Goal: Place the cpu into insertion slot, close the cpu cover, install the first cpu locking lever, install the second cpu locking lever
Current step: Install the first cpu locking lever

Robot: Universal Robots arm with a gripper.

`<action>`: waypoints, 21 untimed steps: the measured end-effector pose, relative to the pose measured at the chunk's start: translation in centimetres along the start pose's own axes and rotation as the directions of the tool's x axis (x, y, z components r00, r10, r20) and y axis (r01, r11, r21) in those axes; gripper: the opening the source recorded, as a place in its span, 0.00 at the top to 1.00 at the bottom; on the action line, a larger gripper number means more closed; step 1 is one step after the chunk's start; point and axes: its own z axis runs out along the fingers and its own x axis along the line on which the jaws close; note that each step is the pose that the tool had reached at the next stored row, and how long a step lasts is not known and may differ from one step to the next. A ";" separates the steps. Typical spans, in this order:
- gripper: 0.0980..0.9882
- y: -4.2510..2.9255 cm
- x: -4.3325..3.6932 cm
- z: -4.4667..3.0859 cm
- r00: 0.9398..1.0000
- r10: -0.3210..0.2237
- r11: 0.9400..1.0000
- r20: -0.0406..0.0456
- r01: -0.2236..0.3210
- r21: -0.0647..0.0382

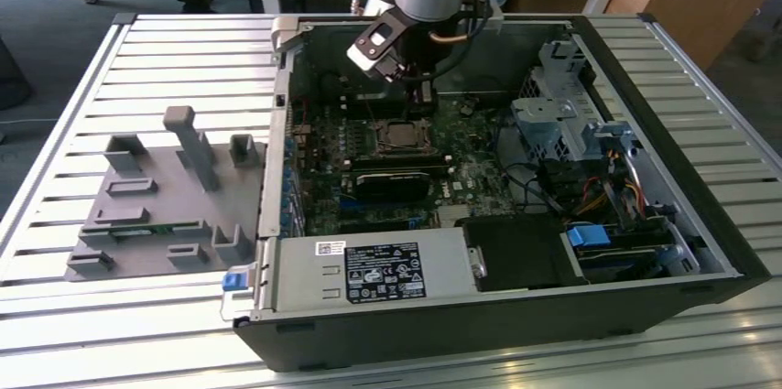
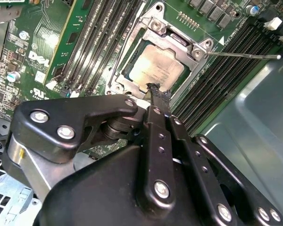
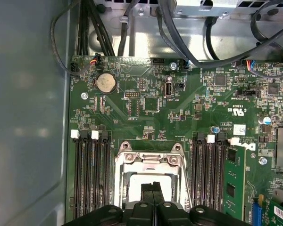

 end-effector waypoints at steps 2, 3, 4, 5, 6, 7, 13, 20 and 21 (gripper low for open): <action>0.99 -0.01 0.01 -0.16 1.000 0.000 1.000 0.000 0.000 0.000; 0.99 -0.02 0.01 -0.27 1.000 0.000 1.000 0.000 0.000 0.000; 0.99 -0.01 0.01 -0.37 1.000 0.000 1.000 0.000 0.000 0.000; 0.99 -0.01 0.02 -0.47 1.000 0.000 1.000 0.000 0.000 0.000; 0.99 -0.02 0.02 -0.58 1.000 0.000 1.000 0.000 0.000 0.000; 0.99 -0.02 0.02 -0.67 1.000 0.000 1.000 0.000 0.000 0.000; 0.99 -0.07 0.15 -1.48 1.000 0.000 1.000 0.005 0.000 -0.001; 0.99 -0.10 0.18 -2.47 1.000 0.000 1.000 0.007 0.000 -0.001; 0.99 -0.11 0.18 -2.59 1.000 0.000 1.000 0.007 0.000 -0.002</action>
